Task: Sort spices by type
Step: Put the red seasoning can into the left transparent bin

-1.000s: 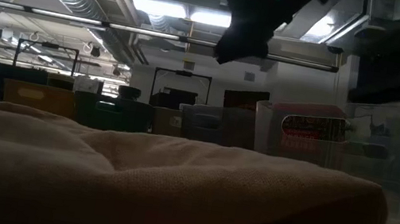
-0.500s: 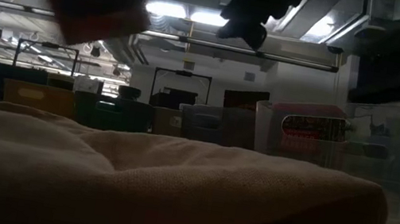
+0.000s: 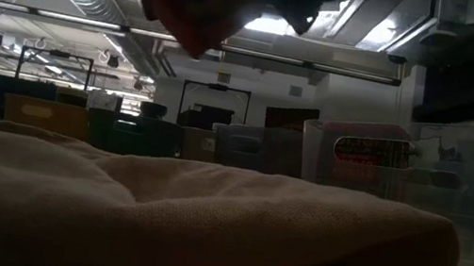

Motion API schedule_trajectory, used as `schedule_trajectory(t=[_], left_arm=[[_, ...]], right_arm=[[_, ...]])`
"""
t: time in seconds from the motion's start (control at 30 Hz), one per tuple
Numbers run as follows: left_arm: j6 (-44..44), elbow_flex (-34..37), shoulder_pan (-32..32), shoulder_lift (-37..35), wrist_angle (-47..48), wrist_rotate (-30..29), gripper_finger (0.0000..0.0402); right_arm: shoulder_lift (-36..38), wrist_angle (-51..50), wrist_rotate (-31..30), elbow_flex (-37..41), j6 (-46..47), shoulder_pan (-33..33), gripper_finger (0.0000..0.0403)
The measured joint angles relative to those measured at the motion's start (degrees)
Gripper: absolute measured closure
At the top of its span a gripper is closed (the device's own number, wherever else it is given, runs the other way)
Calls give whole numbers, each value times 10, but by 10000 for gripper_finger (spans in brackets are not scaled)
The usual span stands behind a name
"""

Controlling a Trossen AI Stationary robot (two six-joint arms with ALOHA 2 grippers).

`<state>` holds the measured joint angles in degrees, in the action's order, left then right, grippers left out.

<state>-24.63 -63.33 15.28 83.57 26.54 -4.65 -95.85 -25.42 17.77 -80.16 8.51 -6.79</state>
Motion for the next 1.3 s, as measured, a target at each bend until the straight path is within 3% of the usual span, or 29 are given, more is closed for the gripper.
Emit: schedule_trajectory(t=[0.63, 1.03, 1.3], left_arm=[[22, 0, 20, 20, -39, -21, 231], [30, 0, 20, 33, -54, -22, 229], [30, 0, 19, 33, -51, -21, 229]], right_arm=[[0, 44, -42, 0, 4, -11, 230], [0, 43, -40, 0, 63, -11, 230], [0, 43, -52, 0, 101, -11, 189]])
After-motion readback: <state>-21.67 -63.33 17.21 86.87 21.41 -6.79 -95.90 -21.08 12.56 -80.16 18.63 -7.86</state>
